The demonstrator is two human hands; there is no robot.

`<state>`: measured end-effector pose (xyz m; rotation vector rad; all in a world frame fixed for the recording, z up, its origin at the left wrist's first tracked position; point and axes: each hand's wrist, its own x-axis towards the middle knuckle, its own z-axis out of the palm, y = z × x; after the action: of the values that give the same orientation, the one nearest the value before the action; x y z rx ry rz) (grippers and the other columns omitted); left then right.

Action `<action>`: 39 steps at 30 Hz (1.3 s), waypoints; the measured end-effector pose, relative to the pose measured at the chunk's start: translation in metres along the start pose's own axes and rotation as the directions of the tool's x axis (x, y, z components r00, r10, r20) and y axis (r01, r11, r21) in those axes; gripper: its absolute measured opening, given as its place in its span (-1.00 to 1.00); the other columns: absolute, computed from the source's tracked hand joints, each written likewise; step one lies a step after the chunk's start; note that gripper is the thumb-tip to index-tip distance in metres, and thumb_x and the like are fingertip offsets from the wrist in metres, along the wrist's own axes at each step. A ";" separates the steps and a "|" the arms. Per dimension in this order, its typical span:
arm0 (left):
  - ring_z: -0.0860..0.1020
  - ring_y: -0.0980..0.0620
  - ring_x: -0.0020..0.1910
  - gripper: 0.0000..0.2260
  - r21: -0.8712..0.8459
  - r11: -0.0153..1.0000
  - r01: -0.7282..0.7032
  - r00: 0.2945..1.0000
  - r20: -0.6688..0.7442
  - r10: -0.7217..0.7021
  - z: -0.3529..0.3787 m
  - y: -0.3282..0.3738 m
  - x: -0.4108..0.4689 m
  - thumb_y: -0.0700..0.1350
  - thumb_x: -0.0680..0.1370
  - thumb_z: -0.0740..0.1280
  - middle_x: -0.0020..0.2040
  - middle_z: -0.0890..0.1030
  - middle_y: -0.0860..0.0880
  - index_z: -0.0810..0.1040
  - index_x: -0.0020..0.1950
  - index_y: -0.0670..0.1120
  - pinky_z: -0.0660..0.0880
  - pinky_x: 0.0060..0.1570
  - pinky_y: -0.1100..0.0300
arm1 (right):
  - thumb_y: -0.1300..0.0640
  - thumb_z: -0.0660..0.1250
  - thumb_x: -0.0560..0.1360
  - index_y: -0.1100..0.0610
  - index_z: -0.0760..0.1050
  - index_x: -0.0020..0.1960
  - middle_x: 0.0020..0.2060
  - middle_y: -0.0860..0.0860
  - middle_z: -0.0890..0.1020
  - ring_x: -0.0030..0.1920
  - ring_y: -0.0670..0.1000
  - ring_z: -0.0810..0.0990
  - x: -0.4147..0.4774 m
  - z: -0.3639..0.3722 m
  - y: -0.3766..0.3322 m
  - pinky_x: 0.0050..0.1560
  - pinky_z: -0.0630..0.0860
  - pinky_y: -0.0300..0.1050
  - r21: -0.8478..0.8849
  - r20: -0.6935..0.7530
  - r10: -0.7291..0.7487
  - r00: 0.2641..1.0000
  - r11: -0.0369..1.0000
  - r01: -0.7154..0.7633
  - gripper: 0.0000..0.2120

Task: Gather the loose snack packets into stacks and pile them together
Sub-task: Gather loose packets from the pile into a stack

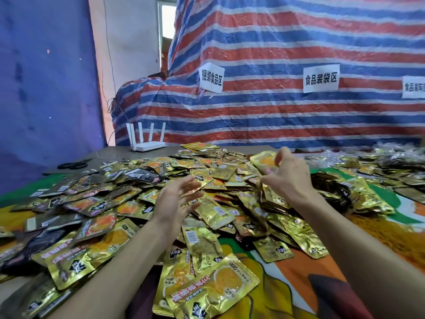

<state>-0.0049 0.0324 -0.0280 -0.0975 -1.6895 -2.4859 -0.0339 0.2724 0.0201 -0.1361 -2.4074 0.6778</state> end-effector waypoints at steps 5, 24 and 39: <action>0.65 -0.02 -0.11 -0.90 0.129 0.986 -0.108 0.987 -0.101 0.122 -0.003 0.003 0.002 -0.14 0.61 0.32 -0.11 0.71 -0.04 0.61 0.05 -0.13 0.52 -0.06 0.10 | 0.12 0.36 0.57 0.24 0.39 0.31 0.24 0.30 0.41 0.26 0.29 0.38 0.002 0.032 0.022 0.27 0.36 0.09 -0.294 -0.042 0.064 0.997 0.953 -0.074 -0.62; -0.20 -0.23 0.61 -0.25 0.993 -0.116 0.034 0.994 -0.046 -0.104 -0.033 0.000 0.016 -0.15 0.44 0.25 0.66 -0.09 -0.07 0.13 0.59 0.23 -0.25 0.52 -0.28 | -0.08 0.32 0.35 -0.02 0.21 0.49 0.44 0.16 0.29 0.44 0.23 0.25 -0.057 0.072 -0.076 0.41 0.27 0.30 -0.091 0.808 -0.114 0.577 0.945 0.314 -0.27; 0.08 -0.11 0.54 -0.22 0.994 -0.104 -0.041 0.993 0.029 -0.116 -0.038 0.011 0.010 -0.11 0.30 0.25 0.56 0.20 0.00 0.24 0.53 0.22 -0.06 0.51 -0.25 | 0.22 0.31 0.49 0.12 0.37 0.02 -0.20 0.02 0.39 -0.03 0.16 0.46 -0.063 0.081 -0.074 -0.06 0.43 0.02 -0.058 0.530 -0.228 0.817 0.951 0.303 -0.84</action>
<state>-0.0119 -0.0077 -0.0308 0.0007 -3.0818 -0.4176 -0.0273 0.1572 -0.0311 0.3746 -2.9132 0.4486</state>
